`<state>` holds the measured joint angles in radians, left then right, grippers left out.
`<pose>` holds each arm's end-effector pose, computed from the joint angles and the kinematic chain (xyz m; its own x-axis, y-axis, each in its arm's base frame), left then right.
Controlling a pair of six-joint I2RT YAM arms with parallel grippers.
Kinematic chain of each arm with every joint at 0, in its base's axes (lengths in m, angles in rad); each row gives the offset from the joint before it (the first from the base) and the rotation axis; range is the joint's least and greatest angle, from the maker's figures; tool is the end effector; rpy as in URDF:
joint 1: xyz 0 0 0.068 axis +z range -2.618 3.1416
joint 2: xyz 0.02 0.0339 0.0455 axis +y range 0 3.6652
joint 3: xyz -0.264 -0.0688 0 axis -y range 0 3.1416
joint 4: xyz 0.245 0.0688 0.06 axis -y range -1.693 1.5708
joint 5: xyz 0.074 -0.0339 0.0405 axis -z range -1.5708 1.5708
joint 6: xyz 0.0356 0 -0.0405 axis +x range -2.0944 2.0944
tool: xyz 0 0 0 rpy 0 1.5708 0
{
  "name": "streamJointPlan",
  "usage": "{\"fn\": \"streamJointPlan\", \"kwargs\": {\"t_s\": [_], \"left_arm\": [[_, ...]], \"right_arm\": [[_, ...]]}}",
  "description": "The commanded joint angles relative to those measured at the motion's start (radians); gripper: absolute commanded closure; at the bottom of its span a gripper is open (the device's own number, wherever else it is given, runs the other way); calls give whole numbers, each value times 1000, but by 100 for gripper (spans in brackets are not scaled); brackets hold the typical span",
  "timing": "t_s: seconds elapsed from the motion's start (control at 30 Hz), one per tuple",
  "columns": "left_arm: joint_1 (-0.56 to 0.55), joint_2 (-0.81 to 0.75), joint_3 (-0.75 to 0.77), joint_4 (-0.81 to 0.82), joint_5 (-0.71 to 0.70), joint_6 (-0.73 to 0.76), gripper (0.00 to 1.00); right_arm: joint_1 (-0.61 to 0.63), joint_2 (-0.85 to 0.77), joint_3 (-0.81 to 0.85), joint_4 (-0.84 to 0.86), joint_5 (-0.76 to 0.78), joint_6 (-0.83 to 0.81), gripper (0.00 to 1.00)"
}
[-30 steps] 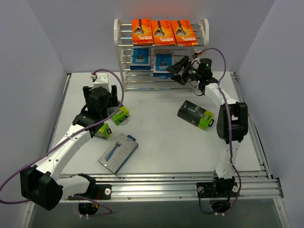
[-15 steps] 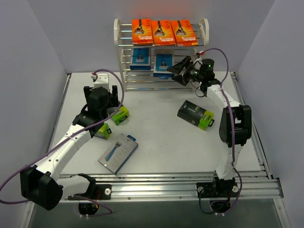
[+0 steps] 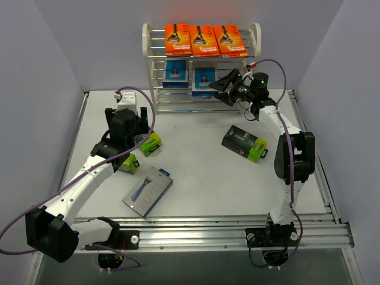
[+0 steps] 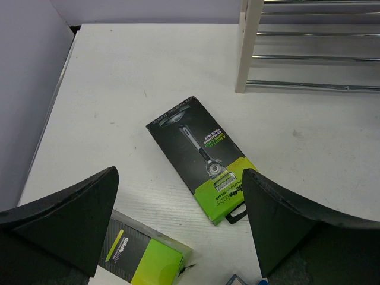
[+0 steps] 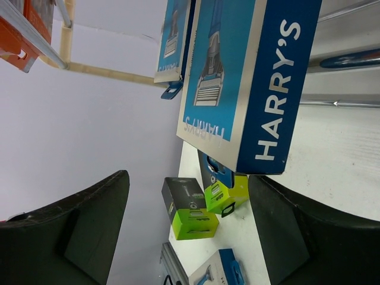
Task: Place and organize the shaving razors onto the shelf
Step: Place the shaving razor onto shelf
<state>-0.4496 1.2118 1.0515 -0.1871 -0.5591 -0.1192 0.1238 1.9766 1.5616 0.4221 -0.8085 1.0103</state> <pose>0.2574 -0.1032 0.3453 -0.2948 0.0303 -0.9551 -0.1166 0.9909 0.0675 0.4644 0.0837 0.3129 -0.6764 0.5053 -0.5359 -0.4328 0.3161 0.8442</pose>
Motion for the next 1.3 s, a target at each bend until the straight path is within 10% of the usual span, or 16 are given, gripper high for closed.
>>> {"fn": "streamJointPlan", "kwargs": {"t_s": [0.0,1.27], "left_arm": [[6,5,50,6,16,-7,6],[-44,8,53,3,4,6,6]], "right_arm": [[-6,-22,34,75,0,14,24],[57,111,117,250,61,131,27]]}}
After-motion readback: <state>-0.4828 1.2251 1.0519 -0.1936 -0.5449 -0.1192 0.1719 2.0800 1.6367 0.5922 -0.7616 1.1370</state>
